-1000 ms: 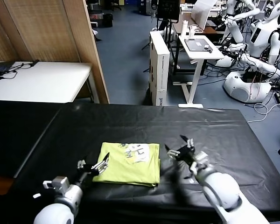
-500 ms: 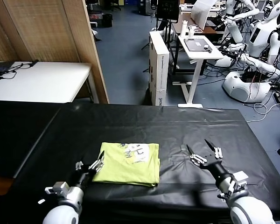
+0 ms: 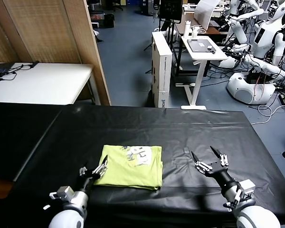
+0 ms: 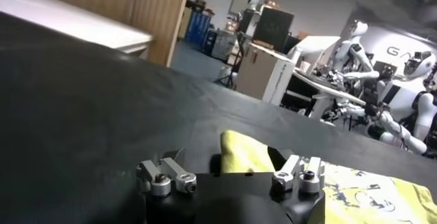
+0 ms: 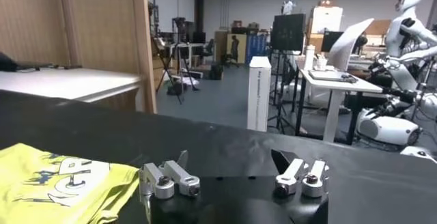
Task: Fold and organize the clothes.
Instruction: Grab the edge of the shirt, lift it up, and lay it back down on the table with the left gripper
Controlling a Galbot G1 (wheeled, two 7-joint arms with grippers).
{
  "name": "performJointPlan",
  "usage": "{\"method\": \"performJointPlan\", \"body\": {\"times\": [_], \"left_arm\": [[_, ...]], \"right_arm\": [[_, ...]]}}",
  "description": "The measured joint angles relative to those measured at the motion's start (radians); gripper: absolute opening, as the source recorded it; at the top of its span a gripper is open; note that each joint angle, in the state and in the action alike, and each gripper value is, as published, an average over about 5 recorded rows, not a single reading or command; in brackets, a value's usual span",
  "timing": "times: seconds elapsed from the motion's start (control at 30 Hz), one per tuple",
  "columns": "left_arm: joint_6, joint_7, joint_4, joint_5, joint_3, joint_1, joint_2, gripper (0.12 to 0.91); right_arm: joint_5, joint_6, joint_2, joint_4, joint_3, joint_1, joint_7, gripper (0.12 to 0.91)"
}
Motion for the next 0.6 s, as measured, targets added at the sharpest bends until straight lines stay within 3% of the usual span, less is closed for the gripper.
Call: {"method": "performJointPlan", "body": {"times": [0.17,0.4,0.5,0.6], "left_arm": [[-0.002,0.002,-0.001,0.001,0.000,0.008,-0.014,0.870],[-0.004,0.007,-0.006,-0.004,0.002,0.020,-0.034,0.730],[-0.003,0.010,-0.013,-0.008,0.003,0.022,-0.040,0.627],[0.001,0.011,-0.020,-0.019,0.003,0.023,-0.042,0.457]], "right_arm": [[-0.005,0.000,0.000,0.000,-0.006,0.003,0.000,0.907],[-0.015,0.000,0.002,-0.001,-0.014,0.006,-0.001,0.907],[-0.018,0.000,0.003,-0.001,-0.018,0.010,-0.001,0.907],[-0.021,0.000,0.005,-0.001,-0.022,0.012,-0.001,0.907]]}}
